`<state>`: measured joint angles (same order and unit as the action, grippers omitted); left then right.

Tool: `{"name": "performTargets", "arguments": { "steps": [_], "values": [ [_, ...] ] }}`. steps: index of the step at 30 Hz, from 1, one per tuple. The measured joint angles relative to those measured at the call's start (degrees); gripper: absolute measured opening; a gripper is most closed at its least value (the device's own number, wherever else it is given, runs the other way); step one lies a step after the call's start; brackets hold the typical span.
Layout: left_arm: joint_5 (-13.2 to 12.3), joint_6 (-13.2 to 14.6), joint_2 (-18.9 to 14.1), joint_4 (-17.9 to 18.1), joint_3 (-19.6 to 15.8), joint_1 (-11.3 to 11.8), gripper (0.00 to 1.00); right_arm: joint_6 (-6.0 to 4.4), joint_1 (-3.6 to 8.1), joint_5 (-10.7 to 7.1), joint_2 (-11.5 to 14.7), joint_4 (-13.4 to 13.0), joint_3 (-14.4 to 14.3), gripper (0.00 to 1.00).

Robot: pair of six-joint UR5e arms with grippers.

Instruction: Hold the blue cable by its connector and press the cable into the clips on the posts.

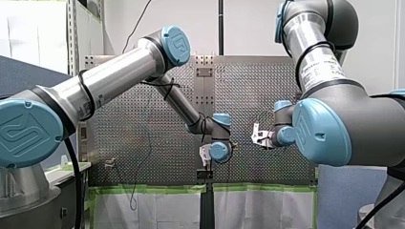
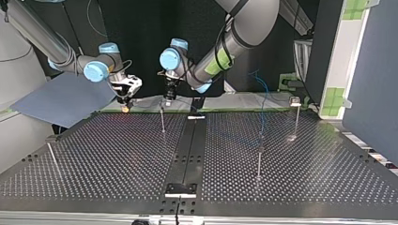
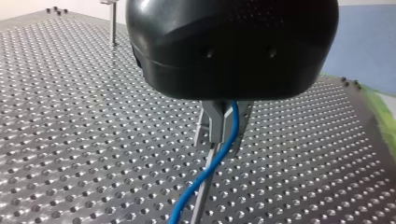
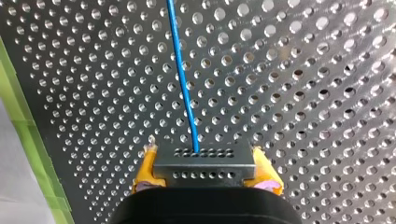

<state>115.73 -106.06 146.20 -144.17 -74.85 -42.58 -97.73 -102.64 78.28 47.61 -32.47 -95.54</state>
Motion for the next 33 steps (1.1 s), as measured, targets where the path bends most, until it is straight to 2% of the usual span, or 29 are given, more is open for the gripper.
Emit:
{"name": "performTargets", "arguments": {
  "steps": [6,11,19,28,33],
  "values": [
    [-0.1,0.46,-0.15,-1.46,0.02,-0.33,0.0,-0.02,0.39,-0.6,0.0,-0.11,0.0,0.0],
    [-0.07,0.58,-0.54,-2.04,0.03,0.27,0.0,-0.03,0.52,-0.8,0.0,-0.4,0.01,0.0],
    [-0.06,0.75,-3.16,-3.95,0.03,1.15,0.0,-0.17,0.86,-1.65,0.0,-1.31,-0.01,0.0],
    [-0.11,0.86,-4.29,-5.77,0.02,0.1,0.0,-0.46,1.32,-2.21,0.0,-1.35,-0.04,0.0],
    [1.45,0.66,-4.3,-7.84,0.01,-0.68,0.0,-0.45,1.09,-2.3,0.0,-0.98,-0.04,0.0]
  ]
}}
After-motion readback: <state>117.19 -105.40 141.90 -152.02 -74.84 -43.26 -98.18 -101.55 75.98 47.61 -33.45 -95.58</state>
